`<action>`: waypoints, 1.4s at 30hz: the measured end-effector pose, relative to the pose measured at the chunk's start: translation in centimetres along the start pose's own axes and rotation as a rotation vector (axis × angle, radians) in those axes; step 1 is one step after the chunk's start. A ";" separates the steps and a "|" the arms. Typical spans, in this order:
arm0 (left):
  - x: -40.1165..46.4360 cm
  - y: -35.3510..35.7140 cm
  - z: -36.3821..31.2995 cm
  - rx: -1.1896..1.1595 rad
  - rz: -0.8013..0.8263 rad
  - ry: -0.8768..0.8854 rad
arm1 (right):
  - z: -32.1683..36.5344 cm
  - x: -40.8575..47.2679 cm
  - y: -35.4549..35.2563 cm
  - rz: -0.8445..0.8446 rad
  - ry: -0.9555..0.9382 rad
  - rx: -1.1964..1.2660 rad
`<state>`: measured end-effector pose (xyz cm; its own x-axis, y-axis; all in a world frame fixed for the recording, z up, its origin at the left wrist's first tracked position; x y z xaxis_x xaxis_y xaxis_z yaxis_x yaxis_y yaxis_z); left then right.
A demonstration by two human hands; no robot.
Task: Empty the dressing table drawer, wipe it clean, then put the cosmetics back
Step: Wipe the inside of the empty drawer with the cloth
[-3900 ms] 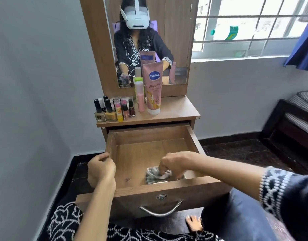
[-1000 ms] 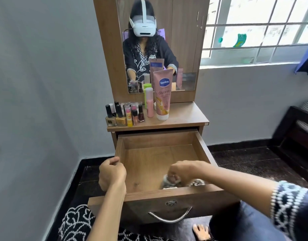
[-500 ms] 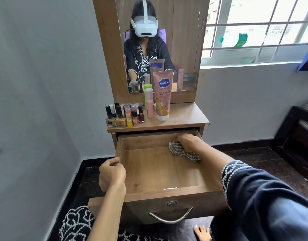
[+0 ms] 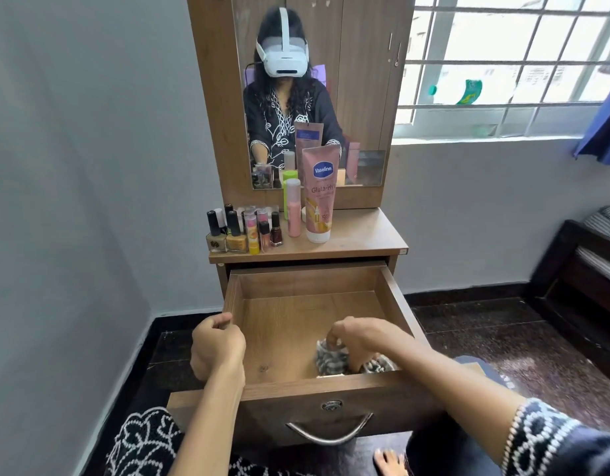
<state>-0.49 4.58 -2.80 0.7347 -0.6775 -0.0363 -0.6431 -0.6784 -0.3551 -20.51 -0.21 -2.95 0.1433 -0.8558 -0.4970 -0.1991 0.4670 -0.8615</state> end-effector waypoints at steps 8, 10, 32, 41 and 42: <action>0.2 0.3 0.0 0.018 -0.014 -0.002 | 8.7 0.7 -1.7 -0.032 -0.199 0.082; 0.3 0.4 0.1 0.018 -0.011 -0.003 | 11.2 1.2 -2.0 -0.048 -0.218 0.130; 0.7 0.9 0.1 0.112 -0.052 0.069 | -4.6 3.1 0.3 -0.147 0.475 0.628; -0.7 6.0 -1.8 0.179 0.562 0.625 | 0.3 0.3 -1.1 -0.018 -0.011 1.341; -0.9 6.5 -1.5 0.134 0.690 0.555 | 0.5 0.2 -1.3 -0.065 -0.034 1.350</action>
<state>-5.66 0.38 -3.70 -0.0387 -0.9860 0.1621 -0.8470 -0.0537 -0.5289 -19.71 -0.81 -1.99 0.1438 -0.8879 -0.4370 0.9065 0.2953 -0.3018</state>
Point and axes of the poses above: each hand's wrist, its own x-axis towards the middle knuckle, its own y-axis out of the palm, z = x × y, the point moved 4 cm from there along x, towards the middle knuckle, and after that the axes turned 12 degrees about y, right-handed, at the moved point
